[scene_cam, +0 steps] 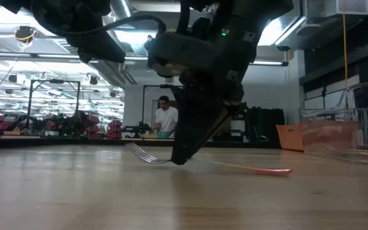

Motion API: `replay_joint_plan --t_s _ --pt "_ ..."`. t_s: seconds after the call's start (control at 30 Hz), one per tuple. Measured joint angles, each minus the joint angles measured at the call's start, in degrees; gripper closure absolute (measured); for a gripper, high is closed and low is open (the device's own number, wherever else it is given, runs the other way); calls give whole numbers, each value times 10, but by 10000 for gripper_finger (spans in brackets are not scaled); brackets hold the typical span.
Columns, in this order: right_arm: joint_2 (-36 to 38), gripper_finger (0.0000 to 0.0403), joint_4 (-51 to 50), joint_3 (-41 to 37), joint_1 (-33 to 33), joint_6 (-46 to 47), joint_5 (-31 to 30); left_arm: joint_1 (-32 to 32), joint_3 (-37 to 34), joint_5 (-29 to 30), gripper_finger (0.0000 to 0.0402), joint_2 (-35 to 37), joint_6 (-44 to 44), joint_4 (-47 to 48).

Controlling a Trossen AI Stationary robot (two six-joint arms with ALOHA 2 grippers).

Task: Sort silverware by color (type)
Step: Put the orange fork into the orange bin

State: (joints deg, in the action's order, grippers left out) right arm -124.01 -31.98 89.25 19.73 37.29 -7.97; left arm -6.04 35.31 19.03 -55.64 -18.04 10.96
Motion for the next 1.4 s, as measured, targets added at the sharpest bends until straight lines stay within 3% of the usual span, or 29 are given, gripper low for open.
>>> replay_joint_plan --t_s 0.37,0.77,0.97,1.17,1.4 --pt "46 403 -45 0 -14 -30 -20 0 0 0 324 0 0 1" --pt "222 403 -161 0 -86 -156 -36 0 0 0 324 0 0 1" --pt "322 403 -227 0 -173 -195 -51 0 0 0 324 0 0 1" --pt "399 403 -300 0 -301 -217 -51 0 0 0 324 0 0 0" --pt "444 403 -349 0 -459 -267 -48 0 0 0 324 0 0 2"
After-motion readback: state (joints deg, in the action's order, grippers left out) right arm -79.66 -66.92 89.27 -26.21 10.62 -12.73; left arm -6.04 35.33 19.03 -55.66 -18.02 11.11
